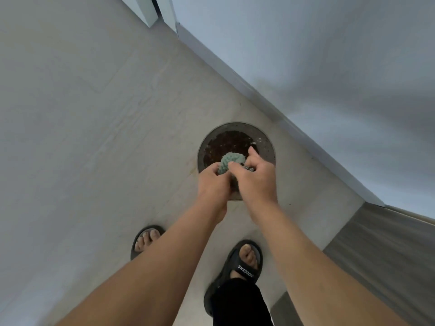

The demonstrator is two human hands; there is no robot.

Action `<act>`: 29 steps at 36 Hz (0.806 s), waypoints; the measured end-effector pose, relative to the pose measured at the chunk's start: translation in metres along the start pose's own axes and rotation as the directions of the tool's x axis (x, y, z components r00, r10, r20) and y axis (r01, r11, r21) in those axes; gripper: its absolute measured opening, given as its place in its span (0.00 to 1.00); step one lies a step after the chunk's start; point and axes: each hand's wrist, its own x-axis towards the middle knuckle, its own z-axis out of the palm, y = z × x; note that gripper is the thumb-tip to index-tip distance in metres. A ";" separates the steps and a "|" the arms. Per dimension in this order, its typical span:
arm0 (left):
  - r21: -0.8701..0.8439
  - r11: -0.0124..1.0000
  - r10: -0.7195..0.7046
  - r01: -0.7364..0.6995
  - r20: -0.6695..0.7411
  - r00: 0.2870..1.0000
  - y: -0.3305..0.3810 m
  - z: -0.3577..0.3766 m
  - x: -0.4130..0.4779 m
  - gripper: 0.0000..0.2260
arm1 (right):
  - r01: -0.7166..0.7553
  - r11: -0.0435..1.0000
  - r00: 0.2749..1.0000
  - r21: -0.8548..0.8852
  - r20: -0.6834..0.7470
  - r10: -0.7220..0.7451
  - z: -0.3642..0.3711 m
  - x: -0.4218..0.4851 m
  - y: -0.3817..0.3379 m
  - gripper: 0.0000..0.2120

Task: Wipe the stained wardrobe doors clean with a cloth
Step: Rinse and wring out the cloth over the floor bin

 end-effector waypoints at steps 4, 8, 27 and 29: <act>0.129 0.991 0.021 -0.027 0.052 0.998 0.001 0.003 -0.001 0.09 | -0.010 1.000 0.998 0.026 -0.069 0.012 0.018 -0.001 0.000 0.09; -0.036 0.997 -0.067 0.075 0.180 0.981 0.002 0.000 0.002 0.09 | -0.042 0.998 0.993 0.051 -0.106 0.048 0.028 0.010 -0.004 0.16; 0.162 0.986 0.017 -0.045 0.171 0.985 -0.023 -0.018 0.035 0.16 | -0.535 0.814 0.802 0.227 -0.165 0.573 0.048 0.071 0.005 0.13; 0.192 0.981 0.010 -0.040 0.153 0.988 -0.026 -0.020 0.035 0.17 | -0.621 0.715 0.734 0.321 -0.081 0.674 0.046 0.072 0.003 0.12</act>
